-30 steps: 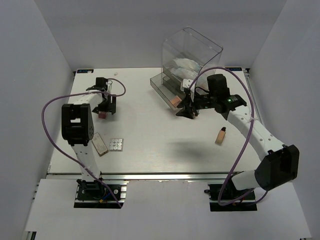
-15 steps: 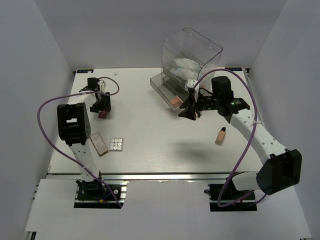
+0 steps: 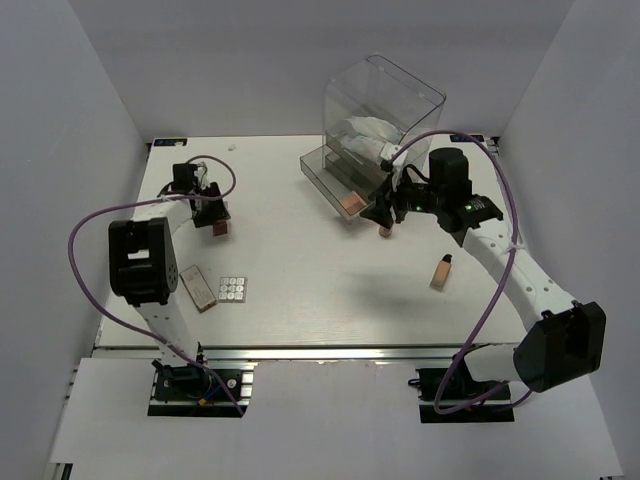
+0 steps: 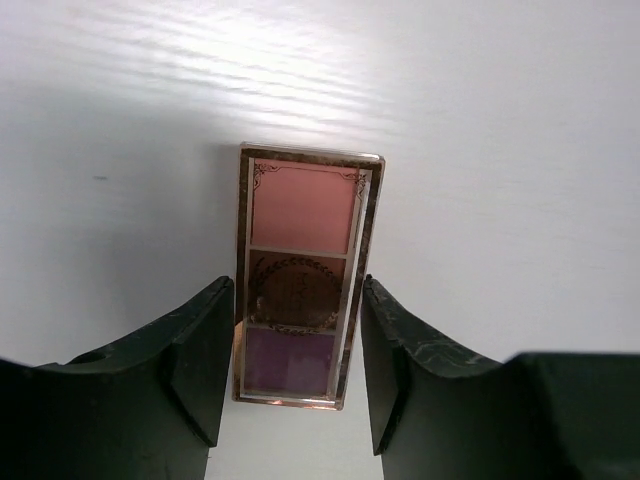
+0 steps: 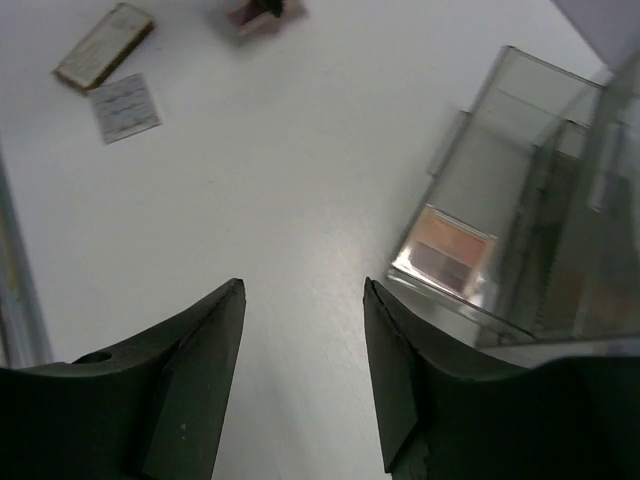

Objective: Organize the makeup

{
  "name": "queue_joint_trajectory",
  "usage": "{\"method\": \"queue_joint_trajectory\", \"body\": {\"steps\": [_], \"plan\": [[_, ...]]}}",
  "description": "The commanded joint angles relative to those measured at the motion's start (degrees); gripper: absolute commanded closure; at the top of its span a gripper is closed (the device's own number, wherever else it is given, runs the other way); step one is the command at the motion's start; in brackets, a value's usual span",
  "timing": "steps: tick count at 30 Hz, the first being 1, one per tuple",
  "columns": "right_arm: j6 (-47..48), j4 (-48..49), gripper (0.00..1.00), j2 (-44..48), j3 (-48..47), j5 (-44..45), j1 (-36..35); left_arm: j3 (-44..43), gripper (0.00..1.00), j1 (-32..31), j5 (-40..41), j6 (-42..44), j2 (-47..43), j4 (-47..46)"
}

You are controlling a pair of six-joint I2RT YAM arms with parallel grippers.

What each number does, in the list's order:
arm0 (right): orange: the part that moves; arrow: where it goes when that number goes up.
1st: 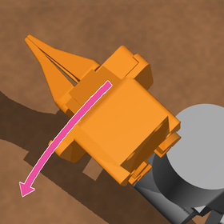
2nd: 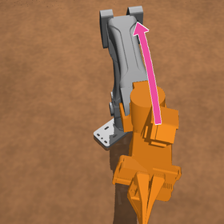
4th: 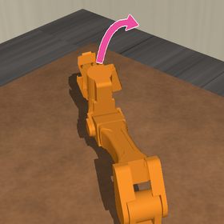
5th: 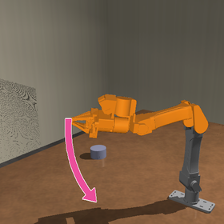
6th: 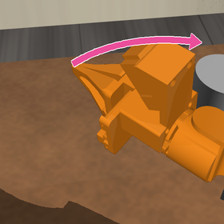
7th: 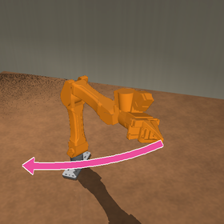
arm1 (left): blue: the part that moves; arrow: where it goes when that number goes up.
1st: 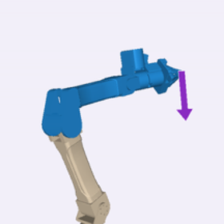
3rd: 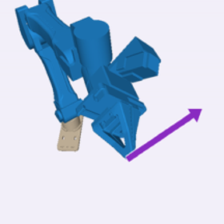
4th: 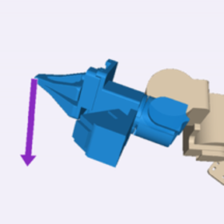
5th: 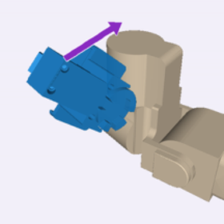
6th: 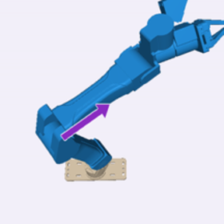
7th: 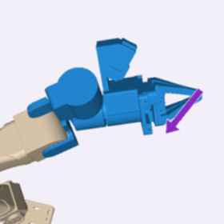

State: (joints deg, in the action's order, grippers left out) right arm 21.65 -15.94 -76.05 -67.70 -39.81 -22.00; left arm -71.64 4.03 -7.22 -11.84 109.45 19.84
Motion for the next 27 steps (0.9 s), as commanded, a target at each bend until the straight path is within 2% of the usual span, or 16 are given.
{"method": "queue_joint_trajectory", "body": {"steps": [1, 2, 3, 5, 6, 8, 9, 10, 12, 16, 19, 22, 24, 25, 26, 27], "plan": [[-6.43, 6.80, 0.44, 3.01, 0.02, 12.02, 1.34, 2.28, 0.88, -3.41, -9.19, -14.42, -11.33, -12.87], [-7.14, 7.94, 0.46, 3.19, 0.20, 14.39, 2.13, 2.90, 0.88, -5.85, -10.60, -17.23, -12.32, -16.02], [-8.80, 8.64, 0.52, 3.62, 0.72, 15.54, 2.48, 3.51, 0.88, -9.18, -11.49, -22.91, -13.03, -18.93], [-10.22, 9.17, 0.61, 4.07, 1.17, 16.87, 3.62, 4.22, 0.88, -12.72, -12.11, -28.30, -13.39, -27.98], [-10.83, 9.18, 0.73, 4.42, 1.43, 17.05, 3.98, 4.05, 0.88, -16.21, -11.94, -32.94, -12.95, -32.19], [-11.54, 8.83, 0.87, 4.95, 1.61, 17.84, 4.68, 2.56, 0.87, -19.14, -9.31, -37.10, -10.84, -35.11], [-11.89, 8.65, 0.97, 5.64, 1.96, 17.84, 4.95, 2.03, 0.87, -21.24, -8.34, -41.47, -9.97, -38.35], [-12.15, 8.56, 1.00, 6.00, 2.31, 18.01, 5.38, 1.33, 0.86, -22.13, -7.20, -43.25, -9.00, -39.25], [-12.33, 9.26, 1.00, 7.58, 3.62, 19.24, 5.74, -1.83, 0.85, -24.07, -3.61, -47.12, -5.75, -40.05], [-12.51, 9.62, 1.00, 9.87, 5.47, 19.68, 6.18, -10.44, 0.81, -26.53, 2.64, -49.24, 0.31, -35.14], [-12.68, 9.70, 1.00, 11.36, 6.79, 19.95, 6.79, -16.24, 0.69, -27.41, 8.69, -51.00, 4.10, -29.34], [-12.95, 9.70, 1.00, 12.33, 7.41, 20.39, 7.84, -17.14, 0.57, -27.50, 12.13, -53.81, 5.86, -27.75], [-13.12, 9.70, 0.96, 12.94, 7.93, 20.39, 8.55, -17.31, 0.45, -27.59, 12.85, -55.92, 6.74, -28.35], [-13.12, 9.70, 0.94, 13.03, 8.11, 20.39, 9.07, -17.83, 0.42, -27.50, 12.50, -56.28, 7.96, -28.19], [-13.12, 9.70, 0.91, 13.47, 8.46, 20.48, 9.34, -18.79, 0.40, -27.59, 12.15, -56.37, 8.76, -27.75], [-13.12, 9.62, 0.82, 13.56, 8.64, 20.48, 9.60, -19.59, 0.38, -27.59, 11.71, -56.63, 9.46, -27.66]]}}
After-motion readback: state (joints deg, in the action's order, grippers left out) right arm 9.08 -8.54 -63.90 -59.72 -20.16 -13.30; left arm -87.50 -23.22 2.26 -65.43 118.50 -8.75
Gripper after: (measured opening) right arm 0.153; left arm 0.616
